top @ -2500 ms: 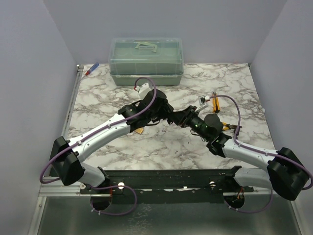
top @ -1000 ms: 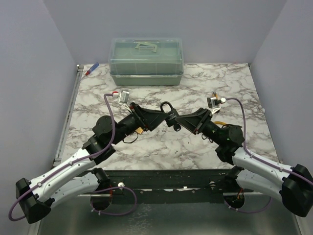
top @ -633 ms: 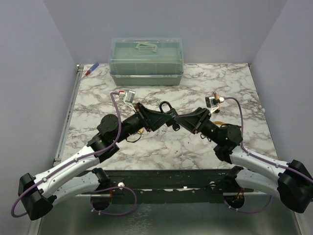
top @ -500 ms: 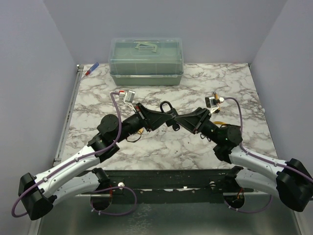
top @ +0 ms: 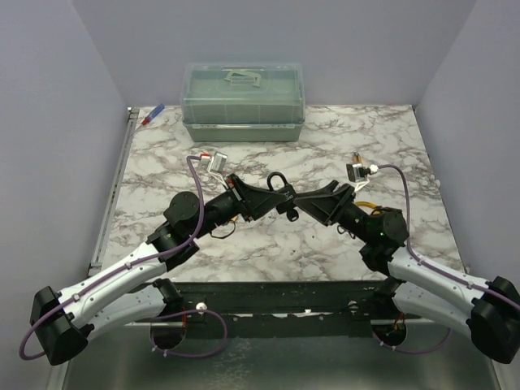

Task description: Unlock with the key

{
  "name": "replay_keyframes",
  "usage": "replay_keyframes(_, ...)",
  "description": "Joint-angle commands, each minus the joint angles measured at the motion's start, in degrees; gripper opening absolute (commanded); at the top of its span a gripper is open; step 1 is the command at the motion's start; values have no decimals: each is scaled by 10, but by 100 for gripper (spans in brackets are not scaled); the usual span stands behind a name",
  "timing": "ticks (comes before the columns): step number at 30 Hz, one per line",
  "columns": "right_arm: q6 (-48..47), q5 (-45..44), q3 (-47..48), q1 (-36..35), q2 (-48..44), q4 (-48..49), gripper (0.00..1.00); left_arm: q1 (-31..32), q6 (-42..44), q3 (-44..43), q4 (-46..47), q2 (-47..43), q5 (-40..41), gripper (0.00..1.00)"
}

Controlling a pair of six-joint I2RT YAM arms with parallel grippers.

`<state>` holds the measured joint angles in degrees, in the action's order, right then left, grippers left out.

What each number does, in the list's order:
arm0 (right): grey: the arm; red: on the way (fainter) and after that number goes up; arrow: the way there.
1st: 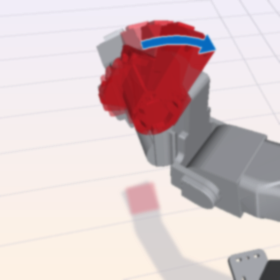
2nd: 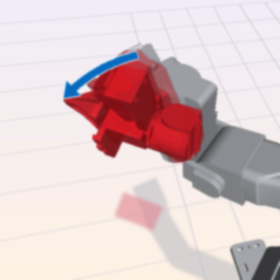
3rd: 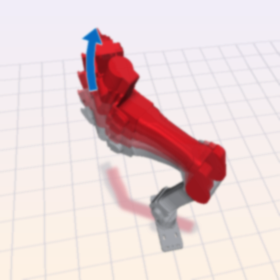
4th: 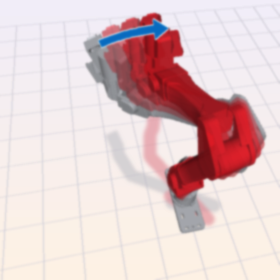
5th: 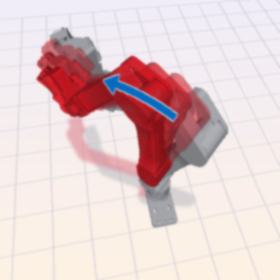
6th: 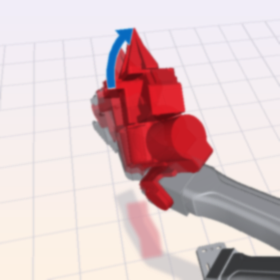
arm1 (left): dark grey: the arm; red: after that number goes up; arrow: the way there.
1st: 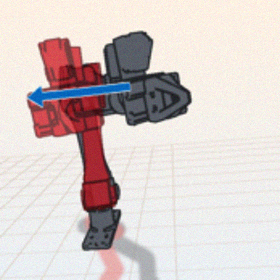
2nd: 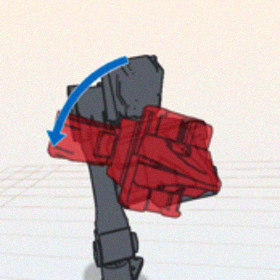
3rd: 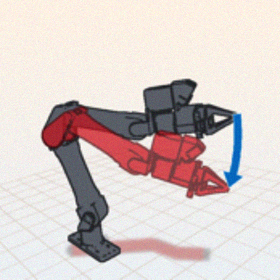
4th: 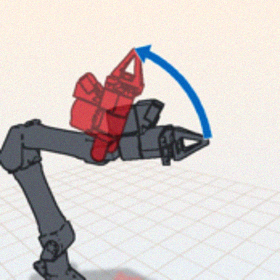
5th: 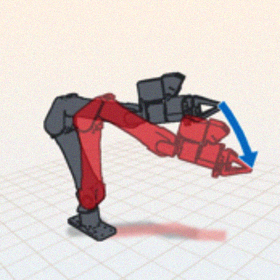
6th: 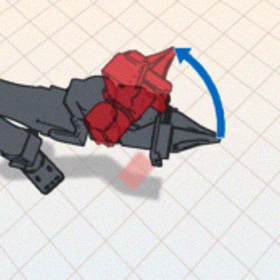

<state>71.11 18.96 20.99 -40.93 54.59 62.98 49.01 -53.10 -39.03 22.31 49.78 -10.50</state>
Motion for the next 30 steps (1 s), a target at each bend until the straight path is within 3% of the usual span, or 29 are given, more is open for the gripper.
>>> replay_keyframes(1,-56,-16,24,-2,-46,-76,62,-2,12,0,9,-19,34,0)
replay_keyframes(4,-84,-14,34,-2,-63,-135,69,-4,16,-8,5,-22,40,0)
replay_keyframes(7,-145,-12,60,-1,-87,-260,75,-4,24,-21,-13,-22,55,0)
replay_keyframes(14,-339,-74,154,-2,-138,-556,76,-5,32,-46,-67,-11,128,0)
replay_keyframes(22,-442,-105,214,-2,-105,-688,72,-6,15,-68,-76,32,180,0)
replay_keyframes(30,-504,-81,246,-3,-44,-706,74,-7,4,-108,-127,70,224,0)
